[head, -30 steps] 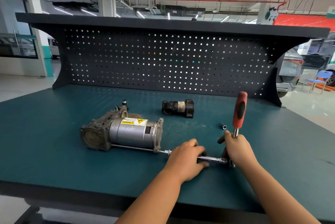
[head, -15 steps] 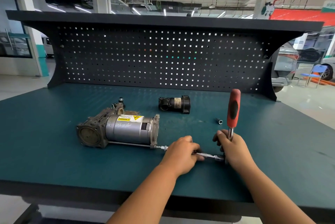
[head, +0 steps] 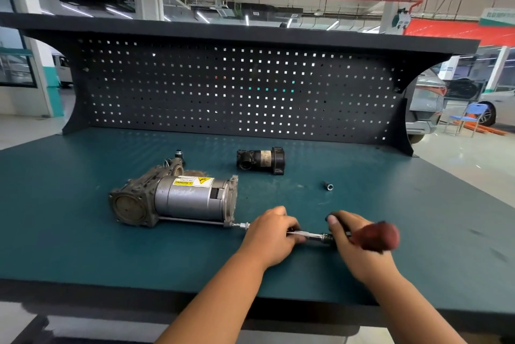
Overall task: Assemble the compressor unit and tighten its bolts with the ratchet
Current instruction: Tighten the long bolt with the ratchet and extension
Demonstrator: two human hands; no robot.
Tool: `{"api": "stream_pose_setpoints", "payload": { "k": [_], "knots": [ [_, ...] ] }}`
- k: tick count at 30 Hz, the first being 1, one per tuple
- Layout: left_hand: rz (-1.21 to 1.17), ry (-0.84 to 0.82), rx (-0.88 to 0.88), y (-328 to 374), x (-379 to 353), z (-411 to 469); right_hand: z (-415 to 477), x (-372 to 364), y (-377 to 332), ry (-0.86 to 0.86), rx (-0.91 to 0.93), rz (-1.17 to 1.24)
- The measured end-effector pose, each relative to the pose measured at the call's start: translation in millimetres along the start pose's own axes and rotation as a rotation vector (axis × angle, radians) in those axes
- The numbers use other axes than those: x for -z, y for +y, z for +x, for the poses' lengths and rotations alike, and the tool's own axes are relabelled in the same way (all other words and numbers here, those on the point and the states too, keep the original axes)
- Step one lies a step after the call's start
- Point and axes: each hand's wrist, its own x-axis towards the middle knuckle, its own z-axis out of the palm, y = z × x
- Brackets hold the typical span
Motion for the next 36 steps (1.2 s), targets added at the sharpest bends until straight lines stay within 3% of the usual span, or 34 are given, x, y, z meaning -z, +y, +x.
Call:
{"api": "stream_pose_setpoints", "payload": {
  "k": [3,11,19,31,33,36],
  "knots": [
    [0.017,0.008,-0.004,-1,-1,0,20,-7,2,0.005,-0.17,0.115],
    [0.072,-0.007,-0.009,-2,-2,2,63,-22,3,-0.069,-0.393,0.294],
    [0.086,0.063,-0.073,-3,0,6,79,-27,8,-0.218,-0.505,0.321],
    [0.001,-0.034,-0.077,-5,-1,2,33,-16,-5,-0.013,-0.262,0.323],
    [-0.009,-0.037,-0.081,-5,-1,2,18,-13,-4,-0.032,-0.171,0.235],
    [-0.024,-0.031,-0.073,-4,-1,2,-3,-9,-4,-0.026,0.109,-0.005]
  ]
}}
